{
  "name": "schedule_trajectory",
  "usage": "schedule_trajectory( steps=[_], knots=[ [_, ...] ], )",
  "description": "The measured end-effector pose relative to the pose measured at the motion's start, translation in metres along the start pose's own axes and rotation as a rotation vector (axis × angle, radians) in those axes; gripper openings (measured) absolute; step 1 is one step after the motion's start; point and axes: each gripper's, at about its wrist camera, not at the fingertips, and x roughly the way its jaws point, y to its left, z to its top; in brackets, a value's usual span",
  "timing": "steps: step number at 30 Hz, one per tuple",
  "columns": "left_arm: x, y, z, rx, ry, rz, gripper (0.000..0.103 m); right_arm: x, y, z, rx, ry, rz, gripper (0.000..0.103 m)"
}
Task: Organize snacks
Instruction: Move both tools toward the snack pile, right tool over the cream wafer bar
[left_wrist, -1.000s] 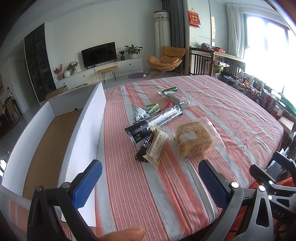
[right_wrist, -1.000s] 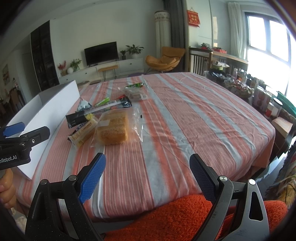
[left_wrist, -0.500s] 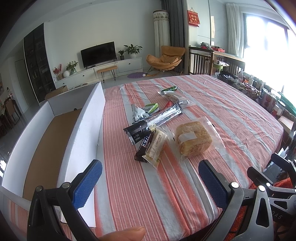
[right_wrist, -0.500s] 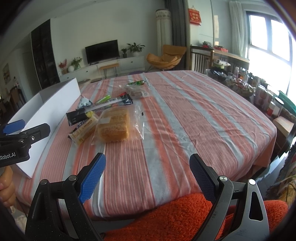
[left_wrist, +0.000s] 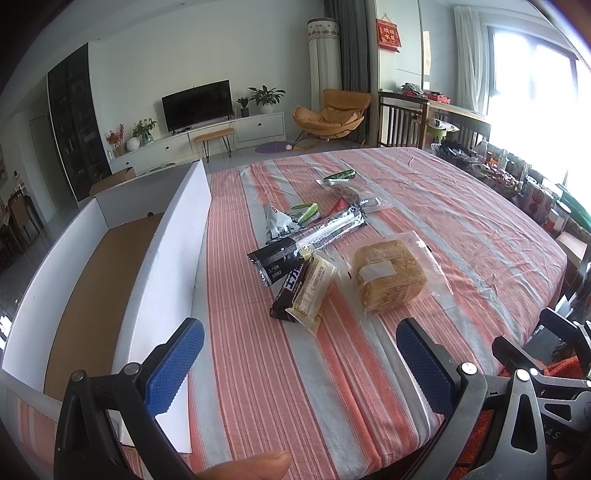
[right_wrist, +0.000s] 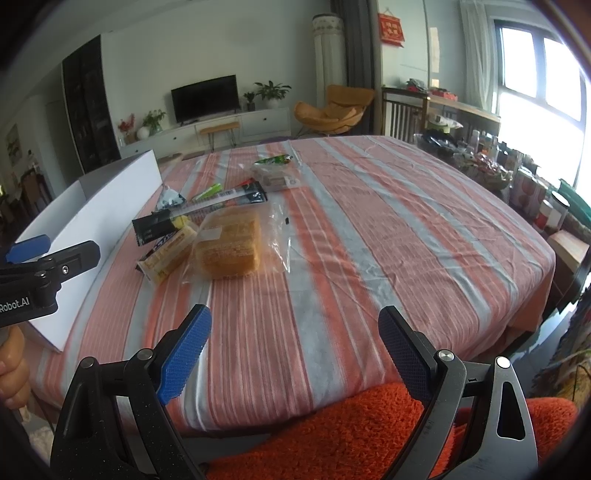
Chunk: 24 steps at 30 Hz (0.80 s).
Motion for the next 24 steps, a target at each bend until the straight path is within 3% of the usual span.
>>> schedule_trajectory(
  steps=[11, 14, 19, 24],
  knots=[
    [0.003, 0.005, -0.001, -0.011, 0.01, 0.005, 0.103, 0.005, 0.001, -0.001, 0.003, 0.018, 0.015, 0.094],
    [0.003, 0.01, -0.001, -0.009, 0.014, 0.008, 0.103, 0.012, 0.004, 0.004, 0.007, 0.055, 0.069, 0.094],
    [-0.002, 0.025, 0.004, -0.031, 0.008, 0.021, 0.103, 0.05, 0.036, 0.018, -0.054, 0.218, 0.224, 0.094],
    [-0.003, 0.038, 0.004, -0.052, 0.011, 0.043, 0.103, 0.11, 0.067, 0.025, -0.173, 0.391, 0.183, 0.094]
  ],
)
